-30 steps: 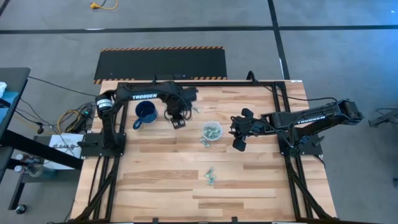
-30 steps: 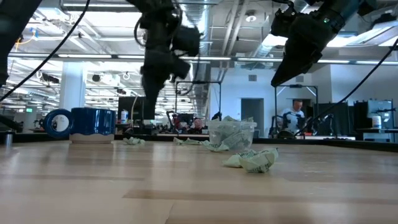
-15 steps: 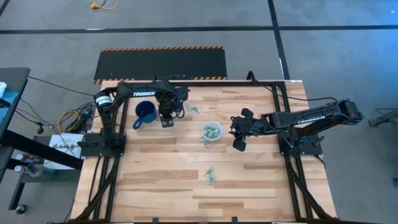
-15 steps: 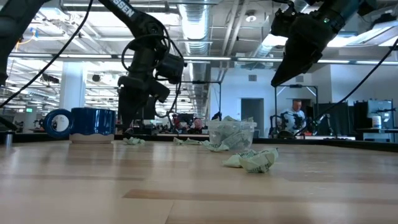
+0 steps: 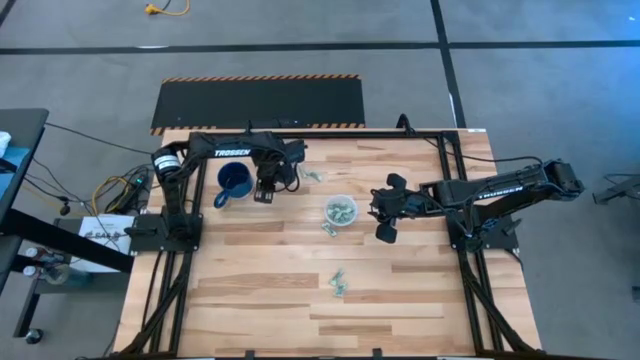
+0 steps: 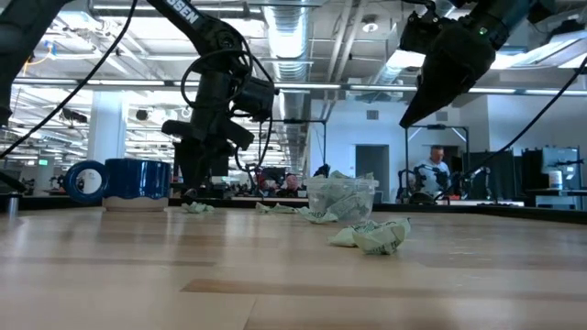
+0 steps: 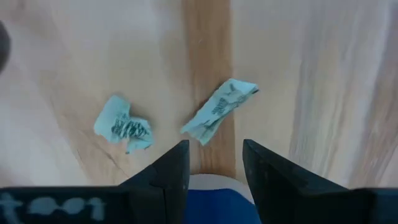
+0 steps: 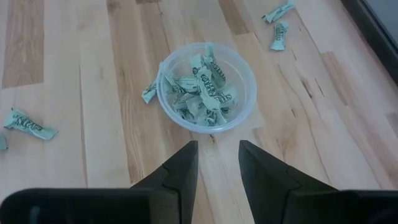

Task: Pick and place items into bin
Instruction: Put the gray stevia packet into the transparent bin

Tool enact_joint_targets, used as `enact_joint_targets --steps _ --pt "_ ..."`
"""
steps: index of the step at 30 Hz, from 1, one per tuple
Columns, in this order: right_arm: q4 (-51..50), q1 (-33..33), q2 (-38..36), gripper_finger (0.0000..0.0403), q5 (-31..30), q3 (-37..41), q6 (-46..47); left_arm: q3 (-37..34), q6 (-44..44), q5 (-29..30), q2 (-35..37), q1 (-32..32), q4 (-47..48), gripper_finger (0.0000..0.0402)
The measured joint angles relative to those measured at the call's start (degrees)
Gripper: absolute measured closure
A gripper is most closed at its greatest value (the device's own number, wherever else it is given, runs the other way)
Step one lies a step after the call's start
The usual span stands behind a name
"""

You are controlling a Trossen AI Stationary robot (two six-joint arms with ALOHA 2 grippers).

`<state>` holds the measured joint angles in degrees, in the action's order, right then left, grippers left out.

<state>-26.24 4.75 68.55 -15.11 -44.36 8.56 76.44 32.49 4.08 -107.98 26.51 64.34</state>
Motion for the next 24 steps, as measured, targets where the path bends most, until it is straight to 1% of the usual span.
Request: enact_joint_targets --steps 7,10,13,17,24 --pt "0.0 0.0 0.0 0.0294 0.0 0.0 -1.6 0.0 17.5 -0.6 0.0 -1.9 -0.5 0.0264" --pt "0.0 -0.2 0.0 0.0294 -0.1 0.0 -1.7 0.0 21.3 -1.5 0.0 -2.8 -1.2 0.0264" --pt "0.0 -0.4 0.0 0.0294 -0.2 0.0 -2.1 -0.2 22.5 -1.1 0.0 -3.8 -2.1 0.0264" --pt "0.1 -0.4 0.0 0.0294 -0.2 0.0 -3.5 -2.6 21.8 -0.5 0.0 -4.8 -5.0 0.0264" --pt "0.1 -0.4 0.0 0.0294 -0.2 0.0 -3.6 -8.8 21.5 4.7 0.0 -4.9 -9.4 0.0264"
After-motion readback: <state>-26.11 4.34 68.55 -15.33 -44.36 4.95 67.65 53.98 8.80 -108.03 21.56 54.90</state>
